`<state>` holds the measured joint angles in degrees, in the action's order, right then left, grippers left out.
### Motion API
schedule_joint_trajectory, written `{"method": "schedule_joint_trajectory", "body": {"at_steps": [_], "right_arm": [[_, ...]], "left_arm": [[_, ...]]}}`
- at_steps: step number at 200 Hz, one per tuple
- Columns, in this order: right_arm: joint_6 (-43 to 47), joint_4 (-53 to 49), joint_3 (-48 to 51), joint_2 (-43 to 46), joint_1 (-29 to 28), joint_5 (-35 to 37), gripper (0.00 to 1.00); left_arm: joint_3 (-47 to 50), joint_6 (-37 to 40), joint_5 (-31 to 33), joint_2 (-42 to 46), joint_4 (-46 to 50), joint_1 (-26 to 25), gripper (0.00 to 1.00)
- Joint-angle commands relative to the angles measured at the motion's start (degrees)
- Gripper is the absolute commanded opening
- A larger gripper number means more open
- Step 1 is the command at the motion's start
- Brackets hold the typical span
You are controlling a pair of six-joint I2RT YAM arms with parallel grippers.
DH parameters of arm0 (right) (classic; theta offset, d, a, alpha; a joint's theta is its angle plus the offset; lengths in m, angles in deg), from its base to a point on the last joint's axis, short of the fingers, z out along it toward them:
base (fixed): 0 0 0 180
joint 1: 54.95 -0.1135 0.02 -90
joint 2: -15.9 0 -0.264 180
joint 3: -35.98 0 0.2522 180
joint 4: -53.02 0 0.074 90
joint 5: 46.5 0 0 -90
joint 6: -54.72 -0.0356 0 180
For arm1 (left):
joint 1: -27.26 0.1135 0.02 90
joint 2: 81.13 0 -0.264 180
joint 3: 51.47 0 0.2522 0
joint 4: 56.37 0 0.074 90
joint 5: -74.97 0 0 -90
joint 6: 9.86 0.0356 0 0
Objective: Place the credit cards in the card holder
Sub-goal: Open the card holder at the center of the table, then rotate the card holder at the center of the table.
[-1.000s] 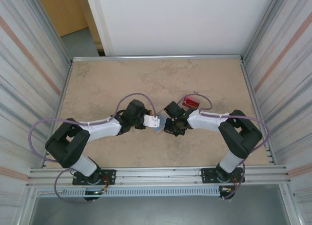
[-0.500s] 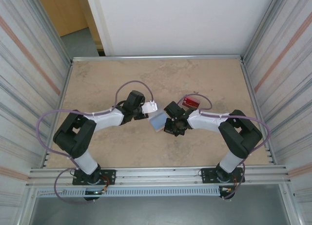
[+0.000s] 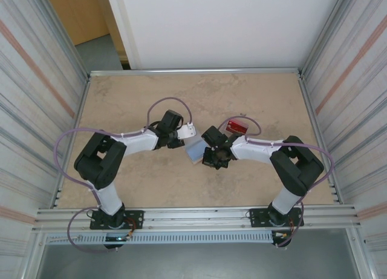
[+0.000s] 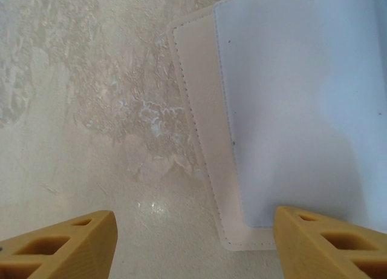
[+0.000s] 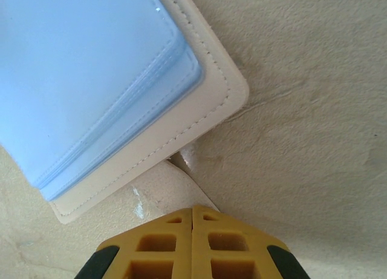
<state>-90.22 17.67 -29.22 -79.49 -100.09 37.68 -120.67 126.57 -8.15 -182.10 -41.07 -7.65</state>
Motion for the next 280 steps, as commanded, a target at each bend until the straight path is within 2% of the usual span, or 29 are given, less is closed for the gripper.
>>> {"method": "schedule_joint_trajectory", "body": {"at_steps": [1, 18, 43, 69, 106, 144, 169, 200, 228, 238, 256, 280], "right_arm": [[1.49, -3.40, -2.08, 1.86, 0.22, 1.18, 0.00], [1.04, -3.49, -1.82, 3.36, 1.25, 0.21, 0.00], [1.48, -4.74, -3.45, 6.00, 1.96, 0.13, 0.00], [2.19, -6.30, -6.08, 7.22, 2.65, 0.09, 0.00], [3.12, -4.89, -9.44, 3.26, 4.55, -1.79, 0.00], [3.35, -0.73, -12.30, -3.56, 6.91, -4.93, 0.00], [4.40, -0.18, -17.09, -8.17, 6.67, -6.85, 0.00], [5.97, -2.01, -23.71, -14.72, 6.44, -8.05, 0.00], [6.46, -2.45, -27.64, -20.45, 6.17, -9.97, 0.00], [6.76, -3.11, -28.77, -22.10, 5.67, -10.17, 0.00], [7.56, -4.66, -30.61, -24.23, 4.36, -10.16, 0.00], [8.35, -6.25, -32.21, -26.19, 2.42, -10.18, 0.00]], "left_arm": [[-3.03, -2.75, -2.80, 0.32, 9.42, 0.19, 0.66], [-2.74, -4.33, -2.97, 1.65, 14.57, -0.94, 0.65], [1.00, -4.92, -0.41, 3.90, 17.77, -4.03, 0.65], [3.51, -8.90, -0.10, 5.65, 20.23, -5.92, 0.65], [3.90, -11.54, -0.05, 6.79, 19.68, -5.31, 0.65], [1.80, -15.50, -4.68, 11.91, 24.32, -4.13, 0.69], [-0.02, -19.89, -9.92, 18.49, 30.43, -0.83, 0.74], [-3.04, -25.07, -18.29, 22.99, 35.81, 9.06, 0.79], [-3.96, -28.27, -25.77, 25.04, 35.92, 16.59, 0.84], [-4.06, -28.34, -26.42, 24.99, 35.82, 18.45, 0.86], [-4.90, -27.07, -24.65, 23.89, 36.49, 19.27, 0.87], [-5.95, -25.80, -25.94, 22.22, 38.34, 18.26, 0.87]]}}
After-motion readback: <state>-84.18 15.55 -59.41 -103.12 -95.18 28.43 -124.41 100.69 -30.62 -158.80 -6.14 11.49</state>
